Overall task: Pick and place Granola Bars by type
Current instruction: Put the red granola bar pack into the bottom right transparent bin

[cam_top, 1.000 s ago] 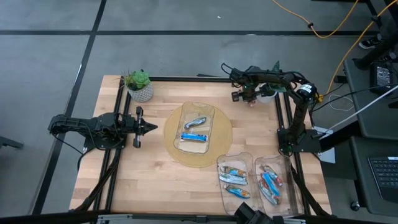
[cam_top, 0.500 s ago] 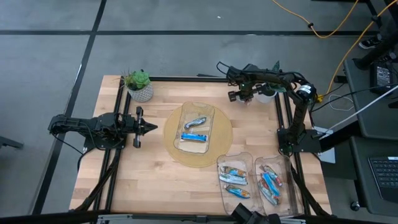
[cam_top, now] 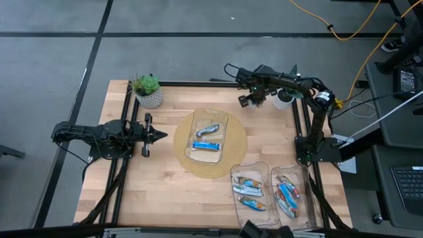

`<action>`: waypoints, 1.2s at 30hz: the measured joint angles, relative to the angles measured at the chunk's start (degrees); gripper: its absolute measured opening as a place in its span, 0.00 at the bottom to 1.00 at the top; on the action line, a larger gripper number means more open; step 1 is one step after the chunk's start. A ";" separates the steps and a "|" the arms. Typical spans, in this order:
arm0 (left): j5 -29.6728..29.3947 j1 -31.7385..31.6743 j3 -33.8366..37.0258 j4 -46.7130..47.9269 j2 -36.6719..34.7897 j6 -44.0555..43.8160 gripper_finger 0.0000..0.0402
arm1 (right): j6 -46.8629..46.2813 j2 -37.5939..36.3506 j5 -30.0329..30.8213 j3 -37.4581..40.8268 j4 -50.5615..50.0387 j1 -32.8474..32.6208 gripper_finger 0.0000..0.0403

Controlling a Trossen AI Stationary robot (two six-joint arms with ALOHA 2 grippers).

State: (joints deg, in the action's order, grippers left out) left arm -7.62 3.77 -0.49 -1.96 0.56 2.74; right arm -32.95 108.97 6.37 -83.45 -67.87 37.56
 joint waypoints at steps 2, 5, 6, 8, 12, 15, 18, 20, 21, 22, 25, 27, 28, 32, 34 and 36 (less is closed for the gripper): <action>0.02 -0.01 0.00 0.00 0.02 0.00 0.00 | 0.52 0.00 0.02 -0.27 -0.15 -0.49 0.02; 0.00 -0.02 0.02 0.00 0.00 0.00 0.00 | 1.36 0.00 0.04 -0.27 -0.97 -1.24 0.02; 0.02 0.00 0.02 0.00 0.01 0.00 0.00 | 1.85 0.00 0.06 -0.27 -1.06 -1.56 0.01; 0.00 0.00 0.00 0.00 0.01 0.00 0.00 | 2.39 0.00 0.09 -0.27 -1.07 -2.18 0.01; 0.02 0.00 0.00 0.00 0.02 0.00 0.00 | 3.46 0.00 2.40 -0.27 -1.06 -2.93 0.02; 0.00 0.00 0.01 0.00 0.02 0.00 0.00 | 3.70 0.00 3.88 -0.27 -1.06 -2.90 0.02; 0.01 -0.02 0.00 0.00 0.02 0.00 0.00 | 4.74 0.00 4.92 -0.27 -1.02 -2.84 0.02; 0.02 -0.02 0.02 0.00 0.02 0.00 0.00 | 6.09 0.00 4.90 -0.27 -0.75 -2.62 0.02; 0.02 0.00 0.02 0.00 0.02 0.00 0.00 | 6.25 0.00 4.90 -0.27 -0.66 -2.47 0.02; 0.00 0.00 0.02 0.00 0.02 0.00 0.00 | 6.25 0.00 4.94 -0.27 -0.68 -2.32 0.02; 0.02 -0.02 0.01 0.00 0.01 0.00 0.00 | 4.94 0.00 6.85 -0.27 -0.65 -2.10 0.06; 0.02 0.00 0.02 0.00 0.02 0.00 0.00 | 4.51 0.00 8.09 -0.25 -0.01 -2.01 0.11; 0.02 0.00 0.00 0.00 0.00 0.00 0.00 | 4.10 0.00 8.19 -0.25 0.37 -2.01 0.15; 0.02 0.00 0.00 0.00 0.00 0.00 0.00 | 3.21 0.00 8.14 0.34 1.70 -2.07 0.32; 0.00 -0.02 0.00 0.00 0.00 0.00 0.00 | 3.11 0.00 7.23 1.28 1.94 -2.07 0.41; 0.00 -0.01 0.00 0.00 0.01 0.00 0.00 | 2.90 0.00 6.52 2.15 2.30 -2.07 0.50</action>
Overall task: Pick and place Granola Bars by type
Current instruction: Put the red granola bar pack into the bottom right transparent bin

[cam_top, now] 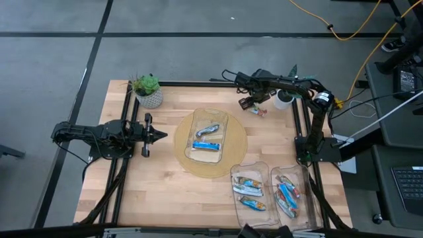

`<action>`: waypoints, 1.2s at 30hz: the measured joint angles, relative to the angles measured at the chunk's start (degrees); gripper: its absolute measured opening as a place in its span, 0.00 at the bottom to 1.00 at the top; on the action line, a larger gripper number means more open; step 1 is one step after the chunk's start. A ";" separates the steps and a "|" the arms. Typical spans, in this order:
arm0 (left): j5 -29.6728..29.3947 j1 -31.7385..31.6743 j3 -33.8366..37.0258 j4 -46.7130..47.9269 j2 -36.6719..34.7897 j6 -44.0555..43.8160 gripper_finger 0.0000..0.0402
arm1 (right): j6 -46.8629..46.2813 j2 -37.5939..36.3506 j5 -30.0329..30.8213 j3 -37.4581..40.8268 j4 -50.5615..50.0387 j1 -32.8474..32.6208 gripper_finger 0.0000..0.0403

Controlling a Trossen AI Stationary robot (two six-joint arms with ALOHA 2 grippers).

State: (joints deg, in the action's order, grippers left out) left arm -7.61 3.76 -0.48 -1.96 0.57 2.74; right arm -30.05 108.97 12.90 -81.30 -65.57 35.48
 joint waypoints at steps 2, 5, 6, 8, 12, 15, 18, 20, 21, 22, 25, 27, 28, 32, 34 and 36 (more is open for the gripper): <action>0.00 0.00 -0.01 0.00 -0.01 0.00 0.00 | -1.21 0.00 -0.40 1.02 0.40 0.00 0.59; 0.01 0.01 0.00 0.00 0.00 -0.01 0.00 | -1.36 0.00 -0.47 2.55 1.19 0.00 0.70; 0.02 0.01 -0.01 0.00 -0.01 0.00 0.00 | -1.40 0.00 -0.49 3.13 1.78 0.00 0.73; 0.00 0.01 0.00 0.00 0.01 0.00 0.00 | -1.86 0.00 -0.54 4.10 2.67 0.00 0.78; 0.01 0.00 0.00 0.01 -0.01 -0.01 0.00 | -2.91 0.00 -2.20 6.06 5.26 0.00 0.81; 0.00 0.01 -0.01 0.00 0.01 0.00 0.00 | -4.45 0.00 -2.54 7.71 6.31 0.00 0.82; 0.00 0.00 0.00 0.00 -0.01 0.00 0.00 | -5.94 0.00 -2.52 9.26 6.61 0.00 0.81; 0.00 0.01 0.01 0.00 -0.01 -0.02 0.00 | -6.78 0.00 -2.53 10.03 6.68 0.00 0.81; 0.00 0.01 -0.01 0.00 -0.01 0.00 0.00 | -7.13 0.00 -2.52 10.43 6.91 0.01 0.81; 0.00 0.00 0.01 0.00 0.00 0.00 0.00 | -7.24 0.00 -2.44 10.69 6.97 0.01 0.81; 0.00 0.01 0.00 0.00 -0.01 0.00 0.00 | -7.22 0.02 -2.20 10.77 7.20 0.01 0.81; 0.00 -0.01 -0.01 0.00 -0.01 0.00 0.00 | -7.18 0.00 -2.17 10.77 7.18 0.00 0.79; 0.00 -0.01 0.00 0.00 0.00 0.00 0.00 | -7.18 0.00 -2.15 10.77 7.20 0.00 0.78; 0.00 0.01 0.01 0.00 -0.01 0.00 0.00 | -7.14 0.00 -2.07 10.77 7.32 0.02 0.69; 0.00 0.01 0.00 0.00 0.01 0.00 0.00 | -7.03 0.00 -2.20 10.77 7.31 0.02 0.64; 0.01 0.00 0.01 0.00 0.00 0.00 0.00 | -7.03 0.00 -2.34 10.77 7.31 0.02 0.59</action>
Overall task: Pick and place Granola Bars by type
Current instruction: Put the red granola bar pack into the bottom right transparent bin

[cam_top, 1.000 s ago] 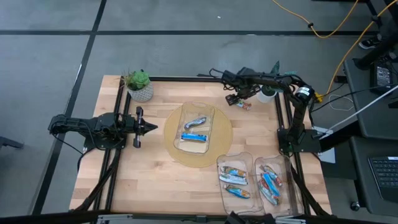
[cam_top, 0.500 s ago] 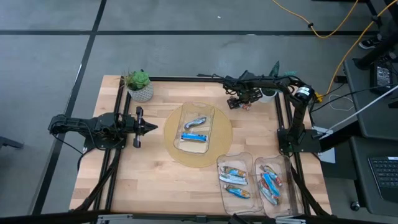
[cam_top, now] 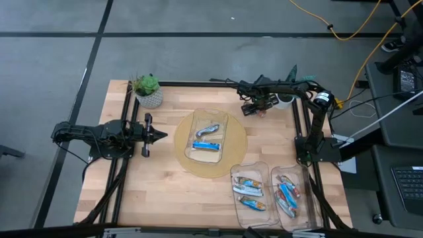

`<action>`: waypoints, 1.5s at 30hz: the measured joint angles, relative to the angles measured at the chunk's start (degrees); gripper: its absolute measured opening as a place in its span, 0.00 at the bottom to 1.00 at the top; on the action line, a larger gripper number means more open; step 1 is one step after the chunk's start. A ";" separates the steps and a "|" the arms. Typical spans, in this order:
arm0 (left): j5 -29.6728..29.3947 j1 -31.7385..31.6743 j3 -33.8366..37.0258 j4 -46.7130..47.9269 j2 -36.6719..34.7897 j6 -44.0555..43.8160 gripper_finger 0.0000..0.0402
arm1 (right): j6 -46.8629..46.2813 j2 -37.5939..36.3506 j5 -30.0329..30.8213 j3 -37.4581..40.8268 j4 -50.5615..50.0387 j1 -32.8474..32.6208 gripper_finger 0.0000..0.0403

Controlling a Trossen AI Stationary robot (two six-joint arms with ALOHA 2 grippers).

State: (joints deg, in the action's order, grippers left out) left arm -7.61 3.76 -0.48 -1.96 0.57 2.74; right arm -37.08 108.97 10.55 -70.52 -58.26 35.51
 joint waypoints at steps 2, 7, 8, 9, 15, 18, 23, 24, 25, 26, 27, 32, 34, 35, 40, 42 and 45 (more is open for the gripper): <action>-0.01 -0.01 0.00 0.00 -0.01 -0.01 0.00 | 0.10 0.00 -1.29 0.00 0.05 0.00 0.54; -0.01 0.00 0.00 0.00 -0.01 0.00 0.00 | 2.61 -0.02 -9.49 1.51 5.45 0.02 0.39; 0.00 0.00 0.01 0.01 0.01 0.00 0.00 | 2.30 -0.04 -9.75 1.63 5.64 0.02 0.35; 0.00 0.00 0.01 0.00 0.00 0.00 0.00 | 1.89 -0.06 -9.85 1.68 5.71 0.00 0.32; 0.00 -0.01 -0.01 0.00 0.01 0.00 0.00 | 2.85 -0.15 -11.33 1.70 5.62 0.02 0.11; 0.00 0.00 0.01 0.00 0.00 0.00 0.00 | 2.86 -0.15 -11.60 1.71 5.57 0.02 0.05; 0.01 0.01 0.01 0.00 -0.01 0.00 0.00 | 3.29 -0.15 -12.30 1.75 4.11 -0.93 0.06; 0.00 -0.01 0.00 0.00 -0.01 0.00 0.00 | 3.78 -0.21 -12.46 1.85 3.43 -1.35 0.08; 0.00 0.00 0.01 0.00 0.00 0.00 0.00 | 4.29 -0.32 -12.51 1.90 2.83 -1.71 0.08; 0.01 0.01 0.01 0.02 -0.01 0.00 0.00 | 4.46 -0.55 -12.55 1.98 2.28 -2.08 0.09; -0.01 0.01 -0.01 0.00 0.01 0.00 0.00 | 4.48 -0.86 -12.55 1.99 1.76 -2.49 0.09; -0.01 0.01 0.01 0.00 0.00 0.00 0.00 | 4.62 -4.49 -12.48 1.97 0.11 -3.99 0.04; -0.01 0.01 0.01 0.00 -0.01 0.00 0.00 | 4.61 -6.66 -12.11 1.97 0.00 -4.59 0.02; -0.01 -0.01 0.01 0.00 -0.01 0.00 0.00 | 4.61 -7.92 -12.00 1.97 -0.26 -4.77 0.02; 0.01 -0.01 -0.01 0.00 -0.01 0.00 0.00 | 4.30 -15.01 -10.29 1.97 -1.82 -5.97 0.05; -0.01 -0.01 0.01 0.00 -0.01 -0.01 0.00 | 4.28 -18.51 -9.77 1.95 -2.14 -6.56 0.05; -0.01 0.00 0.00 0.00 -0.01 0.00 0.00 | 2.98 -24.33 -8.90 1.93 -2.30 -7.69 0.02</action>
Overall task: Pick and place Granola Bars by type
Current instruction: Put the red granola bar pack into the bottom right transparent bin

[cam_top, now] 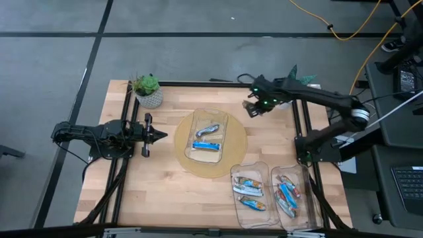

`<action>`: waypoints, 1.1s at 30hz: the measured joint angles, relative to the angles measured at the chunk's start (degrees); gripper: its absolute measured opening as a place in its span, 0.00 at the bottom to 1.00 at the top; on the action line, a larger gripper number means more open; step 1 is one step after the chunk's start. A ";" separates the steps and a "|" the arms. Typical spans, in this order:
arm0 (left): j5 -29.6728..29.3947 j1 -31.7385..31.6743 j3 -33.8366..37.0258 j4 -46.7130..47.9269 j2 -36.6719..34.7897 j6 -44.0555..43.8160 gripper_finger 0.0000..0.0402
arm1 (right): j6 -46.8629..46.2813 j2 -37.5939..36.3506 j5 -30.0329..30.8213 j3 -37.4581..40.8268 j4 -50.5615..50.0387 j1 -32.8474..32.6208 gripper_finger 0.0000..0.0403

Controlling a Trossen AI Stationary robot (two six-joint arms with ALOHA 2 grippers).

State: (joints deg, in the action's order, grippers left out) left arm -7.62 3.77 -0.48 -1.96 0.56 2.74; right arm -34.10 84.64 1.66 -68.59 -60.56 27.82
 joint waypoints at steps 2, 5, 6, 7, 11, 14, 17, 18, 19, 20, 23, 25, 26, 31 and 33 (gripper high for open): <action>0.00 0.00 0.01 0.02 0.00 0.00 0.00 | -0.20 -4.11 0.16 -0.01 0.05 -0.78 0.02; 0.01 0.00 -0.01 0.00 0.00 0.00 0.00 | -0.03 -9.98 0.22 -0.03 0.45 -2.55 0.03; 0.00 -0.01 0.01 0.00 0.00 0.00 0.00 | 0.09 -11.78 0.23 -0.03 0.49 -3.22 0.04; 0.00 0.00 0.01 0.00 0.00 0.00 0.00 | 0.10 -13.58 0.26 -0.03 0.58 -4.02 0.04; 0.00 -0.02 0.01 0.00 0.00 0.00 0.00 | -0.09 -20.29 0.25 -0.03 1.29 -7.38 0.03; 0.00 0.01 -0.01 0.00 0.00 -0.01 0.00 | -0.22 -24.75 0.38 -0.03 3.40 -10.16 0.02; 0.00 0.01 -0.02 0.00 0.00 0.00 0.00 | -0.73 -28.74 1.96 -0.05 6.88 -12.91 0.03; 0.00 -0.02 0.01 0.00 0.00 0.00 0.00 | -1.12 -30.02 2.77 -0.05 8.10 -13.82 0.04; 0.00 -0.02 0.00 0.00 0.00 0.00 0.00 | -1.38 -31.23 3.48 -0.07 9.09 -14.73 0.05; 0.01 0.00 0.01 0.00 0.00 0.00 0.00 | -1.41 -32.32 4.29 -0.09 9.97 -15.60 0.05; 0.02 -0.01 0.00 0.00 0.00 0.00 0.00 | 0.13 -35.63 4.82 -0.09 11.75 -18.36 0.04; 0.00 0.01 -0.02 0.00 0.00 0.00 0.00 | 1.54 -37.53 4.79 -0.09 12.26 -20.31 0.02; 0.00 -0.02 0.01 0.00 0.00 0.00 0.00 | 2.16 -38.44 4.55 -0.09 12.44 -21.31 0.02; 0.00 0.01 -0.01 0.00 0.00 0.00 0.00 | 4.53 -42.10 2.97 -0.09 12.88 -26.96 0.05; 0.00 0.01 0.00 0.00 0.00 0.00 0.00 | 4.78 -43.35 2.03 -0.09 12.84 -29.17 0.04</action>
State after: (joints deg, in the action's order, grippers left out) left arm -7.62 3.77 -0.47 -1.96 0.56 2.74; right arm -29.33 41.30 3.68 -68.69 -47.72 -1.36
